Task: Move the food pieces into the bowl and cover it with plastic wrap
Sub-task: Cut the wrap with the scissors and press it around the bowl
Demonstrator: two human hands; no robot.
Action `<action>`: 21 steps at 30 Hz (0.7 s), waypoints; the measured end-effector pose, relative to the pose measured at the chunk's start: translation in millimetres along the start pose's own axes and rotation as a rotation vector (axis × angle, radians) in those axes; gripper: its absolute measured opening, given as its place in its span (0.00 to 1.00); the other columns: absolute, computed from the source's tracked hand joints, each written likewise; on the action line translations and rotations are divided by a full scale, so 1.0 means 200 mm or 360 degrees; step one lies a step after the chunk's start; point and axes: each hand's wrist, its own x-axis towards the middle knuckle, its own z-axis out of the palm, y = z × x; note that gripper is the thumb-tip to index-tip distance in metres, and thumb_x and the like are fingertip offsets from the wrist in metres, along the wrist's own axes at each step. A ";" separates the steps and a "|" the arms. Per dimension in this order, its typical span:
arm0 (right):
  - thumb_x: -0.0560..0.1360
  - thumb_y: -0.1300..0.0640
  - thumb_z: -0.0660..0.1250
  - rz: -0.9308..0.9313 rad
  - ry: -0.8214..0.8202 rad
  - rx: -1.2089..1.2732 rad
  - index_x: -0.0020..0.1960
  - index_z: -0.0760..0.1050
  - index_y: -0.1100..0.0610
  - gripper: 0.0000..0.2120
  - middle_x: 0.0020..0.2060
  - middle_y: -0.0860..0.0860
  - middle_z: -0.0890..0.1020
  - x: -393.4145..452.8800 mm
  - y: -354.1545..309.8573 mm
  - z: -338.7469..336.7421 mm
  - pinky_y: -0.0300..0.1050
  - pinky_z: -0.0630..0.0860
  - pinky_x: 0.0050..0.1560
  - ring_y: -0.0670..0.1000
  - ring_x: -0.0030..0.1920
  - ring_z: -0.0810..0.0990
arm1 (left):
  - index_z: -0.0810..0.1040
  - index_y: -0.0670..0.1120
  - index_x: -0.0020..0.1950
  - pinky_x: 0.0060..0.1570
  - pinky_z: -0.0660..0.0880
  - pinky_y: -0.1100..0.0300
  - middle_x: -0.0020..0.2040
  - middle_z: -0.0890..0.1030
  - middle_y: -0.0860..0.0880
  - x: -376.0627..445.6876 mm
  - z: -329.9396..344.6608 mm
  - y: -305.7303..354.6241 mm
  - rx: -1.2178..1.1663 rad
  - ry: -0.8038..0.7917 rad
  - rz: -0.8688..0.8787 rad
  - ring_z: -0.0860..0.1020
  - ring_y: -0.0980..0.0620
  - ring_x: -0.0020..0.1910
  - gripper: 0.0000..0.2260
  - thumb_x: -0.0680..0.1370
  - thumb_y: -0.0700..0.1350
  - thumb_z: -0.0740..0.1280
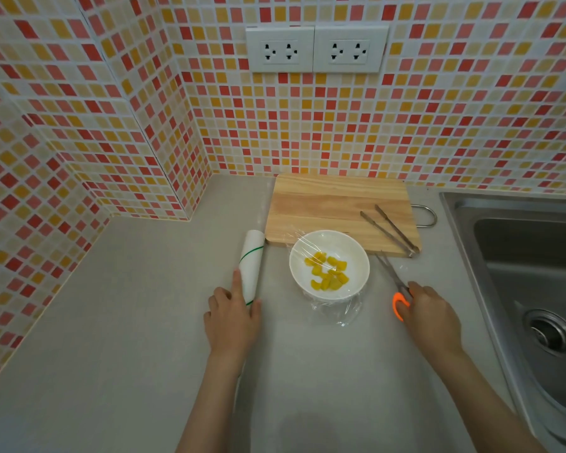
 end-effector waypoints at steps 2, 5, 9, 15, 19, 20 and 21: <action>0.76 0.55 0.62 -0.0051 -0.0032 -0.0131 0.56 0.74 0.63 0.14 0.48 0.61 0.79 0.00 -0.03 0.00 0.53 0.75 0.45 0.63 0.48 0.79 | 0.51 0.48 0.77 0.54 0.68 0.52 0.60 0.70 0.43 0.00 0.01 0.01 0.0078 0.0004 -0.0010 0.69 0.43 0.59 0.31 0.78 0.58 0.57; 0.77 0.56 0.57 -0.0128 -0.0083 -0.0355 0.54 0.72 0.61 0.11 0.49 0.57 0.79 0.02 -0.08 -0.01 0.47 0.74 0.44 0.58 0.49 0.80 | 0.57 0.43 0.76 0.65 0.63 0.49 0.68 0.67 0.38 0.00 -0.01 0.06 0.0023 0.0182 0.0050 0.65 0.40 0.68 0.31 0.77 0.56 0.60; 0.78 0.59 0.53 -0.0107 -0.0134 -0.0624 0.52 0.74 0.59 0.12 0.49 0.54 0.81 0.02 -0.11 0.00 0.43 0.73 0.41 0.55 0.49 0.82 | 0.64 0.43 0.73 0.67 0.61 0.58 0.69 0.69 0.41 -0.04 -0.01 0.19 -0.0598 0.0257 0.0344 0.65 0.45 0.69 0.25 0.79 0.52 0.60; 0.75 0.61 0.57 -0.0136 -0.0297 -0.0748 0.52 0.77 0.57 0.11 0.51 0.53 0.81 0.03 -0.17 -0.01 0.42 0.74 0.45 0.55 0.51 0.81 | 0.69 0.46 0.69 0.57 0.63 0.70 0.61 0.74 0.57 -0.08 0.03 0.37 -0.1428 -0.0196 0.0110 0.70 0.53 0.67 0.20 0.81 0.54 0.55; 0.78 0.50 0.59 -0.0217 -0.0034 -0.0378 0.63 0.70 0.60 0.19 0.58 0.58 0.75 0.08 -0.18 -0.07 0.49 0.75 0.48 0.59 0.55 0.79 | 0.63 0.49 0.74 0.70 0.60 0.61 0.71 0.69 0.56 -0.04 0.07 0.37 -0.1599 -0.0283 -0.0048 0.65 0.55 0.72 0.26 0.79 0.59 0.53; 0.78 0.47 0.58 -0.0235 -0.0029 -0.0112 0.68 0.66 0.61 0.24 0.63 0.59 0.73 0.10 -0.19 -0.08 0.51 0.74 0.53 0.60 0.60 0.76 | 0.62 0.50 0.75 0.72 0.59 0.56 0.73 0.67 0.53 -0.03 0.08 0.37 -0.1637 -0.0310 -0.0098 0.65 0.55 0.72 0.28 0.78 0.62 0.53; 0.78 0.46 0.58 -0.0228 -0.0081 0.0216 0.72 0.62 0.60 0.27 0.68 0.59 0.70 0.11 -0.22 -0.09 0.51 0.71 0.60 0.60 0.66 0.72 | 0.63 0.50 0.74 0.73 0.60 0.52 0.73 0.68 0.52 -0.02 0.08 0.36 -0.1665 -0.0342 -0.0140 0.66 0.54 0.72 0.32 0.75 0.65 0.53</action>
